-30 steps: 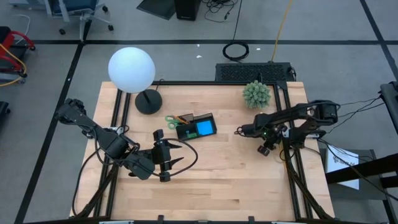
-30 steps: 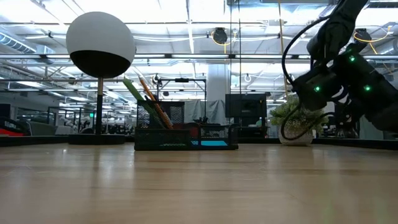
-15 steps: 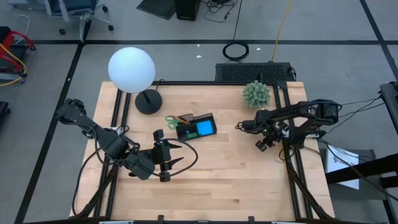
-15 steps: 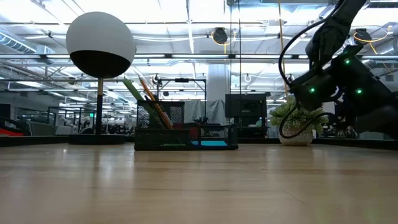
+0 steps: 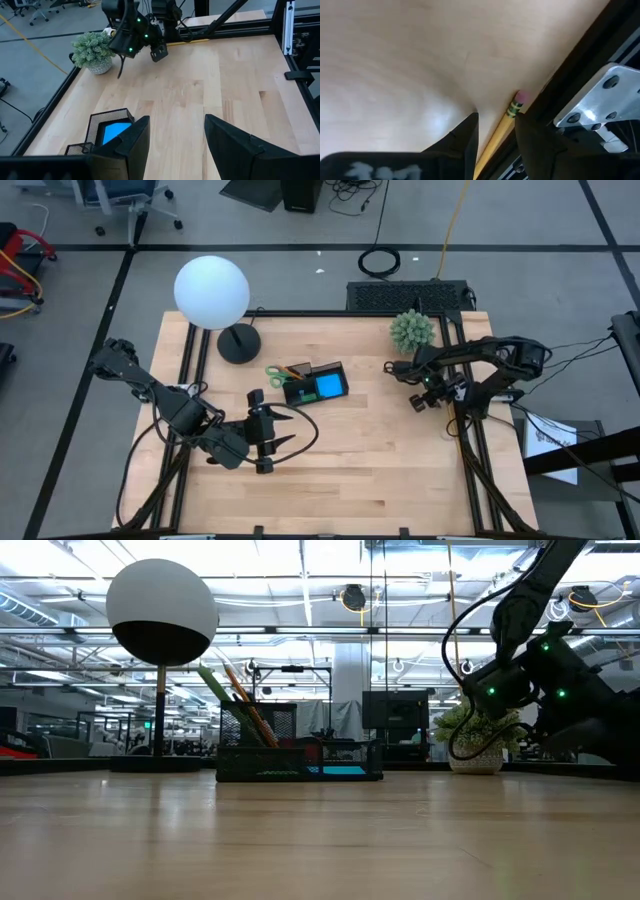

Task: Pick and place office supplies into organizer
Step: Put the yellow pencil into the black desk organizer

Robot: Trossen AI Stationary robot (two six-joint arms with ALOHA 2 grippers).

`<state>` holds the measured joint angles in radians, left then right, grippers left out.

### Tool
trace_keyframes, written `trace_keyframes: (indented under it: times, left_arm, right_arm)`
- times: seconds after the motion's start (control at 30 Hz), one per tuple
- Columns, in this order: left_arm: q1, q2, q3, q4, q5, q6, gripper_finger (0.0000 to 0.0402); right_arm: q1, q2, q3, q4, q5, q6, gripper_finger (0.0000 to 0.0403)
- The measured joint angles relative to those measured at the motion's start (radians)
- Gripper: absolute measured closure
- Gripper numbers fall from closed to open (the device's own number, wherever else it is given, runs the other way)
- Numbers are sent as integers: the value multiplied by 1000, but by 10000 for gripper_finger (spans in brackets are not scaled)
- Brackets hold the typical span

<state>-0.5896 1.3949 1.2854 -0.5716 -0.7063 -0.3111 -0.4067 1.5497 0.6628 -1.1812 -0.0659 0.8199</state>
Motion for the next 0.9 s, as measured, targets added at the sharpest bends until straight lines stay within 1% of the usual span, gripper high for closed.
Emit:
trace_keyframes:
  times: [0.33,0.43,0.57,0.7,0.9]
  left_arm:
    - [0,0,0,0,0,1,206]
    - [0,0,0,0,1,1,206]
    - [-2,0,0,0,1,0,206]
    - [-2,0,0,-1,1,1,206]
    - [-2,0,0,-1,1,13,206]
  right_arm:
    - [-92,9,-1,2,15,28,284]
    - [-124,39,-2,-3,8,21,284]
    - [-153,117,-3,-15,-17,7,284]
    - [-149,177,-4,8,-34,-40,284]
    - [-122,183,-4,49,-65,-130,285]
